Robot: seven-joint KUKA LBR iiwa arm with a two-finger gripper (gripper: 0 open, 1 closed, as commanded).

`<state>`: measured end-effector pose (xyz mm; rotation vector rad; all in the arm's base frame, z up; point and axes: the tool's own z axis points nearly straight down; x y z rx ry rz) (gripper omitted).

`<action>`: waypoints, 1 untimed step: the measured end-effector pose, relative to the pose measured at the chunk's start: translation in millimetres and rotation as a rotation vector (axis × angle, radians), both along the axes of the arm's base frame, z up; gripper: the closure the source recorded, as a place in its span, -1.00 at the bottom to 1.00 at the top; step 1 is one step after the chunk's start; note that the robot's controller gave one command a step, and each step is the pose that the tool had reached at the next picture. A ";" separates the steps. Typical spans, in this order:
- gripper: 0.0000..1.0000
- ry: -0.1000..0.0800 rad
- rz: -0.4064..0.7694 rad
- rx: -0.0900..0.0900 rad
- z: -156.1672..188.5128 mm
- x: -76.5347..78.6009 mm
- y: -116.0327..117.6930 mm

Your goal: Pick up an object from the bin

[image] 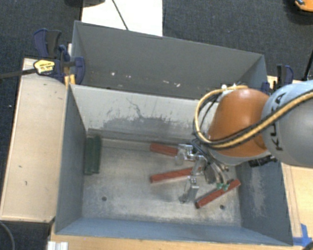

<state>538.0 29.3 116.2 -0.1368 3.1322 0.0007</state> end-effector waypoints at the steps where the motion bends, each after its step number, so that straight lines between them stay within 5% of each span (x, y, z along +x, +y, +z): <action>1: -1.00 0.009 0.042 0.000 -48.4 6.4 6.6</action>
Offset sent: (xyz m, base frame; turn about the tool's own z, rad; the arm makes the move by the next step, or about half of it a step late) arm 0.0026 0.0059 0.0107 -0.1397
